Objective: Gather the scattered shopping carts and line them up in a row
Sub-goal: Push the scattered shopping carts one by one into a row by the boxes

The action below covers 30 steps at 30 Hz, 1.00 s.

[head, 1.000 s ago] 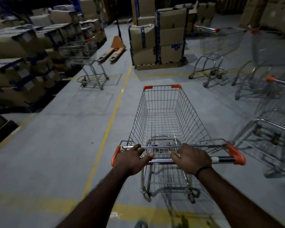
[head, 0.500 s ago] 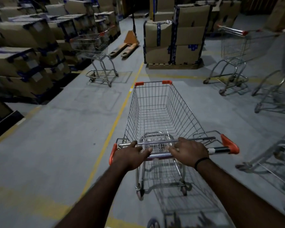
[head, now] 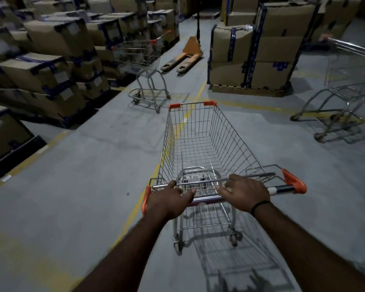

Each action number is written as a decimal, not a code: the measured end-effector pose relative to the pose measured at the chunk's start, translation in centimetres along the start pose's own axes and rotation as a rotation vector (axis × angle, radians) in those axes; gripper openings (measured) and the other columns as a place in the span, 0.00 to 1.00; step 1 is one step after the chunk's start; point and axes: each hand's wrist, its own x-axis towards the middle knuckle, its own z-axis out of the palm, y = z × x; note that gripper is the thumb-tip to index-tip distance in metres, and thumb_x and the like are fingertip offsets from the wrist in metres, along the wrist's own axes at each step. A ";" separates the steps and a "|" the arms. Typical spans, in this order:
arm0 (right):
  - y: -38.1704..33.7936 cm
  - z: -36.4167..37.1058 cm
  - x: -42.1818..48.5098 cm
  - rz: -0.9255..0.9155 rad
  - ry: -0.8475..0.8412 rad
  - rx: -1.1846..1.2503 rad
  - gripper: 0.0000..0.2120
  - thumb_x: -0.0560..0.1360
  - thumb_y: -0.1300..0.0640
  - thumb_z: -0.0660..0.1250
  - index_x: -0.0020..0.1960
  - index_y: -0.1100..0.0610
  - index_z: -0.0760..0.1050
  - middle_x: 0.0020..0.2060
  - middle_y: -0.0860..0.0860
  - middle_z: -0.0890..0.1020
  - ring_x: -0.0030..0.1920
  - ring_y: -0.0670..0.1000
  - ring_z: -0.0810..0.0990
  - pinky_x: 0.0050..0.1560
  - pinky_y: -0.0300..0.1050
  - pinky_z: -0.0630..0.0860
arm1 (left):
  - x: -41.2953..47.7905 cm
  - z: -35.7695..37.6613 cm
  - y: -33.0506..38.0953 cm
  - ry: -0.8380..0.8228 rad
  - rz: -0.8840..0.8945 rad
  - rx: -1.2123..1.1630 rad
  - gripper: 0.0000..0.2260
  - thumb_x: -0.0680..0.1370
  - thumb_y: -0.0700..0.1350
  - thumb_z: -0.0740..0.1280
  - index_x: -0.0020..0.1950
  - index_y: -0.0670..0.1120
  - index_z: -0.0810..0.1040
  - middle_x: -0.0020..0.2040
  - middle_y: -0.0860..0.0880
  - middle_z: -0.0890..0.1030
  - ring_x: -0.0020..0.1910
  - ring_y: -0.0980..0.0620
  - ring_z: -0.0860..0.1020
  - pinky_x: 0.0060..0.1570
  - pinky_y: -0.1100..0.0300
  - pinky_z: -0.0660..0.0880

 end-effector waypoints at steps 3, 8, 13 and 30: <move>0.8 0.1 5.5 -0.040 0.023 0.000 0.37 0.73 0.25 0.44 0.55 0.46 0.82 0.56 0.44 0.80 0.54 0.54 0.82 0.49 0.48 0.75 | 4.3 -1.5 0.2 0.018 -0.031 -0.003 0.38 0.75 0.76 0.38 0.65 0.62 0.79 0.81 0.59 0.58 0.73 0.52 0.70 0.75 0.38 0.40; 2.2 0.2 15.9 -0.094 0.039 0.023 0.41 0.69 0.25 0.40 0.55 0.47 0.82 0.55 0.47 0.81 0.53 0.56 0.82 0.49 0.47 0.76 | 12.9 -4.3 0.2 0.045 -0.106 -0.041 0.40 0.72 0.78 0.36 0.61 0.63 0.81 0.80 0.60 0.60 0.74 0.54 0.69 0.75 0.38 0.41; 2.9 -0.1 25.7 -0.217 0.002 -0.001 0.39 0.73 0.27 0.40 0.57 0.47 0.82 0.60 0.48 0.79 0.55 0.57 0.82 0.52 0.49 0.76 | 20.8 -7.8 -0.1 0.035 -0.188 -0.067 0.38 0.72 0.78 0.37 0.58 0.64 0.81 0.80 0.62 0.59 0.73 0.54 0.69 0.75 0.38 0.42; 1.5 -0.3 58.1 -0.364 -0.022 -0.092 0.44 0.70 0.26 0.34 0.52 0.49 0.83 0.52 0.49 0.79 0.54 0.55 0.80 0.54 0.51 0.71 | 46.0 -18.9 -4.5 0.097 -0.328 -0.151 0.38 0.76 0.74 0.40 0.65 0.58 0.81 0.80 0.57 0.61 0.73 0.49 0.71 0.73 0.42 0.49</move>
